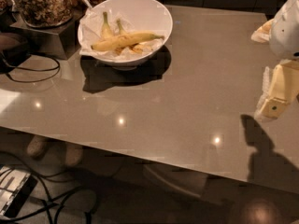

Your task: Pick banana from white bowl

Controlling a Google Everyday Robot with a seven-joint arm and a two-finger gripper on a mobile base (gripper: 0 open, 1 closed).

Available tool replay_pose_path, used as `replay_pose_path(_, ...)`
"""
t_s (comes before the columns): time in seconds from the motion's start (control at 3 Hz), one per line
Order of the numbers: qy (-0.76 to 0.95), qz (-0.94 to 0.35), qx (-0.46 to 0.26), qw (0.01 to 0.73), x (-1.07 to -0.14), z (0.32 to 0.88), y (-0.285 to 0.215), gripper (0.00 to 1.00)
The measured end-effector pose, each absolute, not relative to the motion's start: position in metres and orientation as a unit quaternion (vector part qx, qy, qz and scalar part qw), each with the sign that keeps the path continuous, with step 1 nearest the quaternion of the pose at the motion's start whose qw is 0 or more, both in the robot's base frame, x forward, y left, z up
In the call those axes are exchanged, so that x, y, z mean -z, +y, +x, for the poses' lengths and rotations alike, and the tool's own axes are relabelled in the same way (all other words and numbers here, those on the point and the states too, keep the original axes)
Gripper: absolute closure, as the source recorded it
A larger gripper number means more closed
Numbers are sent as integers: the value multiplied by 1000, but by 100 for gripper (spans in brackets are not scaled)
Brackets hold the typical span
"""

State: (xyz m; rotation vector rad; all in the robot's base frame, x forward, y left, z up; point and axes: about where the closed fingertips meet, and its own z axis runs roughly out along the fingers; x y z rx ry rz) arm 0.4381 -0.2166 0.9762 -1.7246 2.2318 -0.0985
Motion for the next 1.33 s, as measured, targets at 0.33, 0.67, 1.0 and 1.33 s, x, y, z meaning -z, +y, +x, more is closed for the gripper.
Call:
replay_pose_path(0.33, 781, -603, 34, 159, -976, 438, -217, 0)
replay_pose_path(0.67, 779, -606, 7, 164, -973, 448, -202, 0)
replay_pose_path(1.0, 751, -635, -19, 183, -987, 476, -152, 0)
replay_pose_path(1.33, 730, -654, -5, 198, -1020, 515, -118, 0)
